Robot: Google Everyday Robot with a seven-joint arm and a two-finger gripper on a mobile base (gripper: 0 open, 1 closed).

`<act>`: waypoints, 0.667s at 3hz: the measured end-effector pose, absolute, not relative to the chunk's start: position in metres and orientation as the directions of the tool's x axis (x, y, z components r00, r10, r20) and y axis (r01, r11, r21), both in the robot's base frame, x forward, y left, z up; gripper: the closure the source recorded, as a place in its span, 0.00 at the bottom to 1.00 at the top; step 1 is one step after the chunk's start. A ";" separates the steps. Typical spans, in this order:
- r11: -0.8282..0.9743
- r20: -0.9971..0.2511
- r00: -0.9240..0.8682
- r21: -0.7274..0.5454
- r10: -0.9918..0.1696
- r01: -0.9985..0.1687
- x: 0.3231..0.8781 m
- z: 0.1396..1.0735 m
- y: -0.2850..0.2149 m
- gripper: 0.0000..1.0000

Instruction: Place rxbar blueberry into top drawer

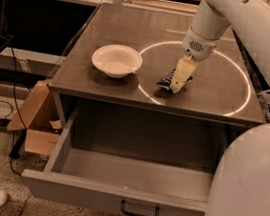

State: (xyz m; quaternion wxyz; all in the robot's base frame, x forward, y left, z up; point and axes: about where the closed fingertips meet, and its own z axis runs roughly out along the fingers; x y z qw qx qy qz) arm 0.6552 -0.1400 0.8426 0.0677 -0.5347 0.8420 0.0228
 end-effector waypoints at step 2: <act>0.415 -0.263 -0.392 -0.038 -0.882 -0.909 0.650 0.883 -0.154 1.00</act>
Offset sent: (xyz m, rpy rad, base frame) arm -0.0432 -0.0501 0.0840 0.1682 -0.0322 0.0207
